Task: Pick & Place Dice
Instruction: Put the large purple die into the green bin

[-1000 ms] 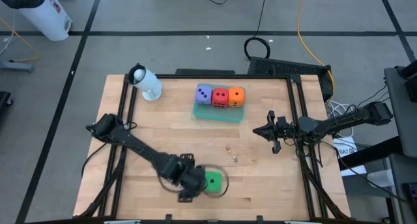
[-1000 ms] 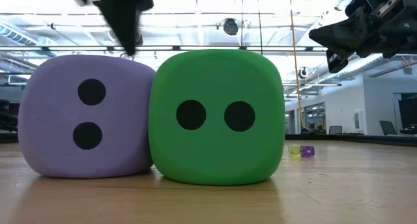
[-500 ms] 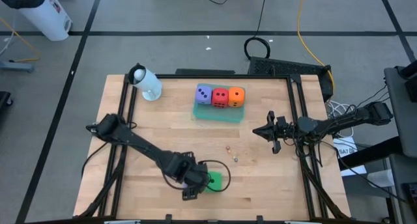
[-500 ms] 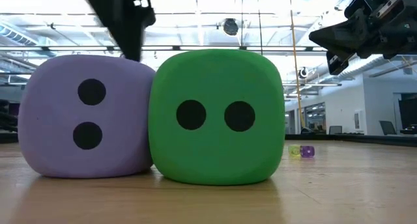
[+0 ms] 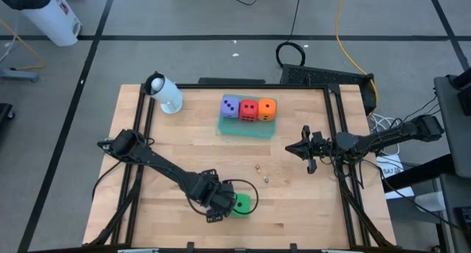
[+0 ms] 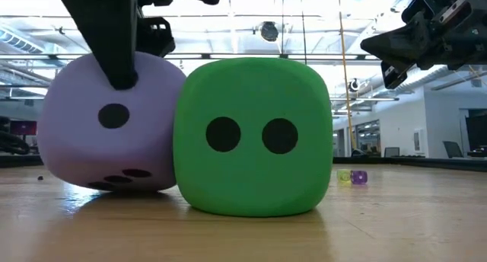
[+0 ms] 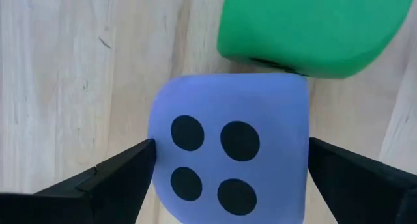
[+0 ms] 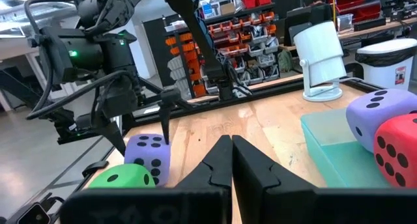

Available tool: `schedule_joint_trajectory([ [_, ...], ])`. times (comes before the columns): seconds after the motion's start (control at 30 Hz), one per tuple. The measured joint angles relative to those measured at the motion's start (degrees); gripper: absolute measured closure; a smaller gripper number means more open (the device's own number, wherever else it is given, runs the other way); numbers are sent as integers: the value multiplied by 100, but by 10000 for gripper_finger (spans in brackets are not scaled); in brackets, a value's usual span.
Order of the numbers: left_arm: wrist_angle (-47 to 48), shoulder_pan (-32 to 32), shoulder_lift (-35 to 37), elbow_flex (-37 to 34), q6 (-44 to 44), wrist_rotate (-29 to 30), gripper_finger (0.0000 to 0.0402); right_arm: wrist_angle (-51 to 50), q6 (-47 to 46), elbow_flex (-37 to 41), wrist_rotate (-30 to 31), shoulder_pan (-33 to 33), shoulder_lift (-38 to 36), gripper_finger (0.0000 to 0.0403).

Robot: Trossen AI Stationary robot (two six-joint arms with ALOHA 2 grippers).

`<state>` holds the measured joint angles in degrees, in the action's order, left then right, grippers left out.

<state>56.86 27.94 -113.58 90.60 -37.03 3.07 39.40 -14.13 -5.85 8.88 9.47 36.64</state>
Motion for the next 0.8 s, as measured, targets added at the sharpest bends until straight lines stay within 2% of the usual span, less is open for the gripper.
schedule_joint_trajectory([
  [0.27, 216, 83, 9, 453, 84, -286, 5, 22, -11, 0, 0, 0, 0, 403],
  [0.5, 403, 189, 20, 685, 114, 140, 5, 22, -11, 0, 0, 0, 0, 403],
  [0.63, 448, 220, 20, 630, -346, 57, 5, 22, -13, 0, 0, 0, 0, 403],
  [0.8, 26, 182, 29, 626, -1020, -507, 4, 21, -15, 0, 0, 0, 0, 403],
])
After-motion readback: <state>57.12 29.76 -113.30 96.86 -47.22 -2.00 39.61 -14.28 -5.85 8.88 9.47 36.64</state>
